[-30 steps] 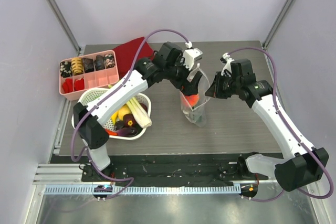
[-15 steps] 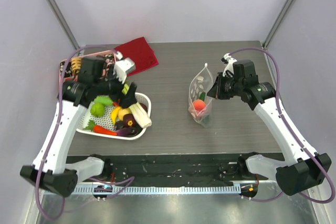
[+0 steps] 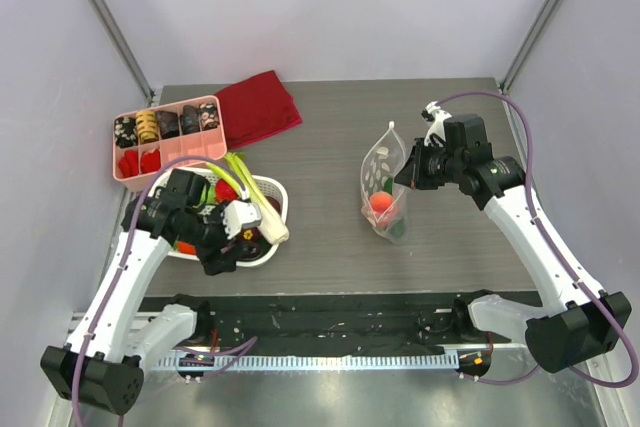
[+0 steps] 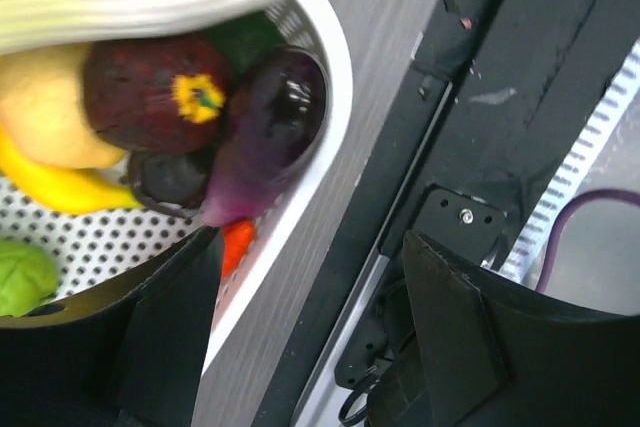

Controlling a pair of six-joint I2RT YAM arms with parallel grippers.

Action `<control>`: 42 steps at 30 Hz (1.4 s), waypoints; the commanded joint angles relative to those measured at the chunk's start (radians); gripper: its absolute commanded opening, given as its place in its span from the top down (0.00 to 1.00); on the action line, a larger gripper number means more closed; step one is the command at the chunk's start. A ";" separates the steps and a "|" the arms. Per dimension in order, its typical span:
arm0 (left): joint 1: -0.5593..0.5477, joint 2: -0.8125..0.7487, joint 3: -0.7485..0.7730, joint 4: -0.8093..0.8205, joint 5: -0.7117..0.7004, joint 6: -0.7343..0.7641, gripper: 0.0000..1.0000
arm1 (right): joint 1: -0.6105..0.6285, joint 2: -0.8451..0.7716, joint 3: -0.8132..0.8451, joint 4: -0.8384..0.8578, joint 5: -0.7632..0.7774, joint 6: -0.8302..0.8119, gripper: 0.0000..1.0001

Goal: Place the food in the zip-top bag and seal the zipper
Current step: Pick up the fake fruit from the bin.

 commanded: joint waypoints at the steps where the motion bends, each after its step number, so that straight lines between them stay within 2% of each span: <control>1: 0.004 0.005 -0.076 0.074 0.062 0.153 0.24 | -0.002 -0.020 0.010 0.016 -0.008 -0.004 0.99; 7: 0.004 0.050 -0.147 0.230 0.047 0.144 0.22 | -0.005 -0.028 0.010 0.005 -0.017 -0.001 0.99; 16: 0.002 0.111 -0.204 0.357 0.041 0.121 0.19 | -0.009 -0.017 0.008 0.010 -0.034 0.004 0.99; 19: 0.002 0.122 -0.193 0.360 0.047 0.113 0.28 | -0.009 -0.013 0.011 0.010 -0.036 0.004 0.99; 20: 0.002 0.122 -0.184 0.348 0.048 0.110 0.37 | -0.008 -0.013 0.011 0.009 -0.037 0.003 0.99; 23: 0.002 0.100 -0.138 0.264 0.047 0.130 0.48 | -0.008 -0.017 0.008 0.009 -0.037 0.003 0.99; 32: 0.002 0.004 0.012 0.012 -0.011 0.194 0.69 | -0.009 0.003 0.013 0.010 -0.045 -0.002 0.99; 33: 0.002 0.002 0.023 0.003 -0.010 0.193 0.69 | -0.011 0.007 0.016 0.010 -0.046 -0.004 0.99; 34: 0.002 -0.002 0.029 -0.002 -0.005 0.191 0.61 | -0.011 0.010 0.020 0.012 -0.048 -0.002 0.99; 37: 0.002 -0.010 0.011 0.020 0.033 0.179 0.50 | -0.009 0.018 0.024 0.018 -0.054 0.000 0.99; 40: 0.000 -0.010 -0.020 0.153 0.033 0.078 0.41 | -0.008 0.018 0.024 0.018 -0.055 0.003 0.99; 42: 0.000 0.036 -0.026 0.251 -0.040 -0.006 0.37 | -0.011 0.014 0.025 0.016 -0.054 0.000 0.99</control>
